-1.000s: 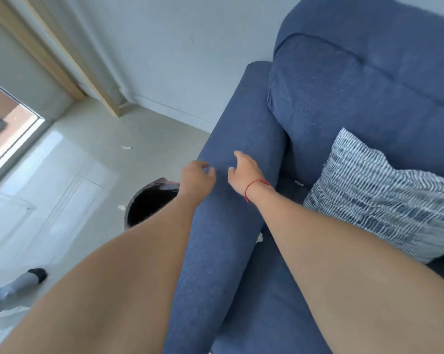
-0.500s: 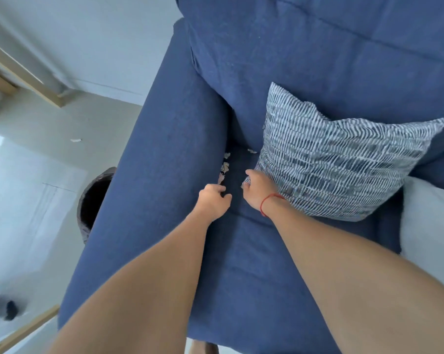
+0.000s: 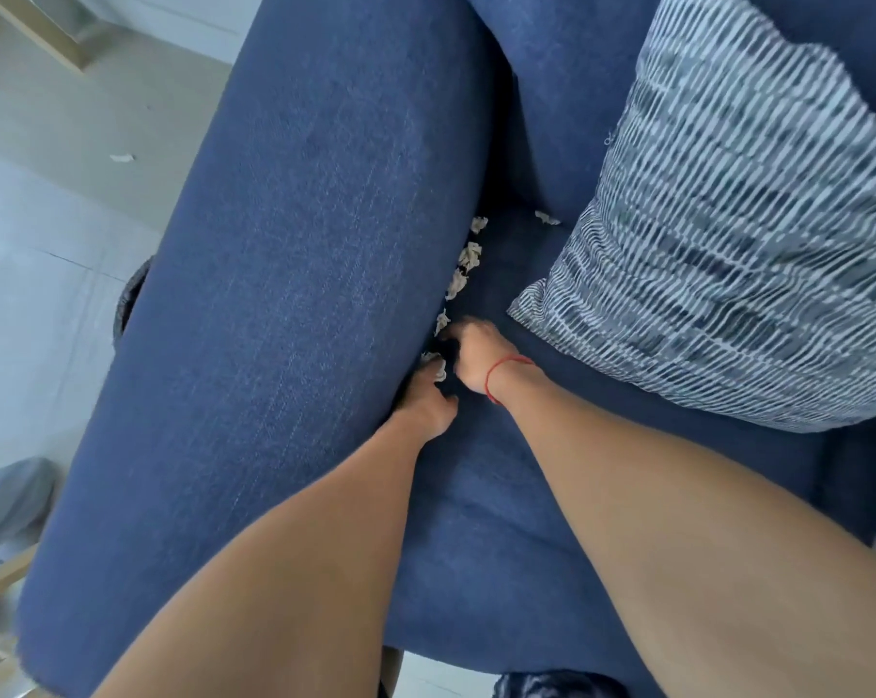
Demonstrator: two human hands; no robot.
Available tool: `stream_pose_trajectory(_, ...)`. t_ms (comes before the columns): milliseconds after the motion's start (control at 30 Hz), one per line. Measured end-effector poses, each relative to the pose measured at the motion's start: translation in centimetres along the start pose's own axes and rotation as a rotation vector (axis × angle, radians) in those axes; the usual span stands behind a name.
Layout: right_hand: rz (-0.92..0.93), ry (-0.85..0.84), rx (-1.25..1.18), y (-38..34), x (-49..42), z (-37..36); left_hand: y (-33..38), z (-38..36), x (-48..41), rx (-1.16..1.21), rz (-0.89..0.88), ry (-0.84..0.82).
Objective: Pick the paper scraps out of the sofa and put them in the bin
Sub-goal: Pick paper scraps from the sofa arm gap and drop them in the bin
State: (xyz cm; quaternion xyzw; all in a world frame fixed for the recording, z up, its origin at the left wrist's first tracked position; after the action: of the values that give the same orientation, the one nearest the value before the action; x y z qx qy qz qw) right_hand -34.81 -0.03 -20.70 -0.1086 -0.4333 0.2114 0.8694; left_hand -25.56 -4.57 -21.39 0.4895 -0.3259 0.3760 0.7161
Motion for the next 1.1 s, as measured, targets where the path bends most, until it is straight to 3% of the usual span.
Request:
stream_pose_trajectory(233,0.038,-0.094,0.205,0.0,-2.9,-1.4,-0.7,-0.6,-2.2,-0.075,0.007,0.014)
stream_pose_trajectory(467,-0.001,-0.097,0.105,0.1,-3.2,-0.9,-0.3,-0.2,-2.4,-0.17,0.039,-0.001)
stream_pose_trajectory(600,-0.084,0.041,-0.167,0.9,-1.0,1.4,0.4,0.5,-1.2,-0.236,0.092,0.062)
stream_pose_trajectory(800,-0.111,0.386,-0.433,1.8,4.2,8.4,6.3,3.7,3.0,-0.113,-0.114,0.258)
stream_pose_trajectory(1100,-0.089,0.564,-0.406,-1.2,7.8,14.8,14.1,10.4,8.6,0.046,-0.365,0.439)
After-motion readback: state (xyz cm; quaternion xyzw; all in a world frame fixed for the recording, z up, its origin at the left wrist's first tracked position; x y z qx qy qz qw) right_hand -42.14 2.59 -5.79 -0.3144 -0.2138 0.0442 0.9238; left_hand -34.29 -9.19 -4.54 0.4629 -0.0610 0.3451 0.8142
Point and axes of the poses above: each hand's wrist, its own x-axis away from the middle knuckle, its own z-axis out of the back of the hand, y = z × x, the point moved 7 cm from there along -x, towards the middle knuckle, and after that the axes turned 3 degrees about -z, right-handed, at the moved point
